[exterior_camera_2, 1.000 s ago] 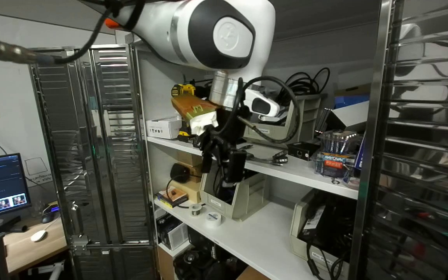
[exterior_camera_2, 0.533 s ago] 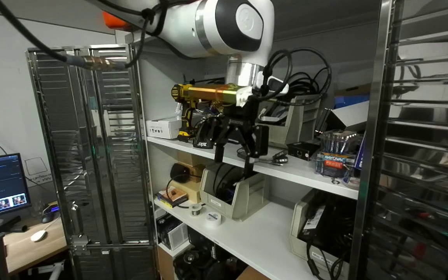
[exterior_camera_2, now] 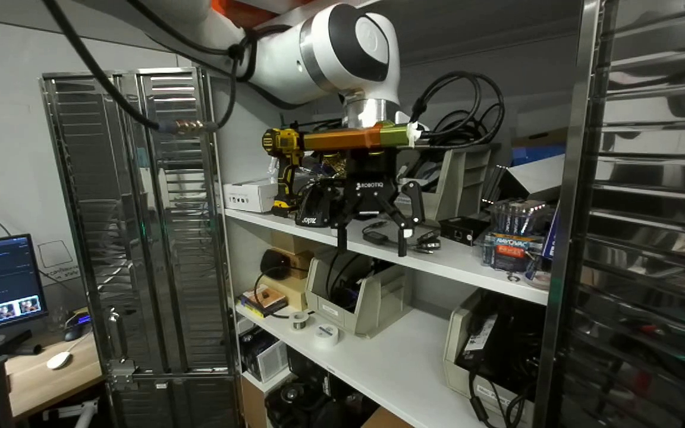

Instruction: Pick the cable and put it in the box

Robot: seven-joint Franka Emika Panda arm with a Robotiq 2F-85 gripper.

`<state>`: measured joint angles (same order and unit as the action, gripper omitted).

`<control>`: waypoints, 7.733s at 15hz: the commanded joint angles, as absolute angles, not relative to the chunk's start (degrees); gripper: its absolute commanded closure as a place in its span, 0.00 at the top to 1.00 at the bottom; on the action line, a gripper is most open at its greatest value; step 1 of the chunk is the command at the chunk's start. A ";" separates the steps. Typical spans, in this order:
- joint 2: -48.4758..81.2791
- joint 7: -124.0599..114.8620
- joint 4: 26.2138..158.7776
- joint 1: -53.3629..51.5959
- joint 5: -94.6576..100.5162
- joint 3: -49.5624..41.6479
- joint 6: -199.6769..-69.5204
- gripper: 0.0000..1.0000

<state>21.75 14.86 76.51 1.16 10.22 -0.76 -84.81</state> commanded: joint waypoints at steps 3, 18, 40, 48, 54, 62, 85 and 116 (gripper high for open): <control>25.41 27.38 71.34 -0.13 19.87 0.60 -86.61 1.00; 30.10 56.30 68.71 1.24 10.38 7.52 -112.21 1.00; 35.35 74.85 61.82 2.84 5.44 6.03 -103.18 0.58; 29.34 71.68 69.73 1.91 8.59 5.60 -104.75 0.22; 17.64 57.03 87.59 0.99 7.75 5.10 -119.06 0.20; 6.73 36.53 106.35 -1.04 11.65 4.30 -146.80 0.20; 31.24 -47.06 66.17 -8.23 65.96 -9.67 -162.03 0.18; 15.76 -33.62 83.47 0.67 35.48 9.41 -138.29 1.00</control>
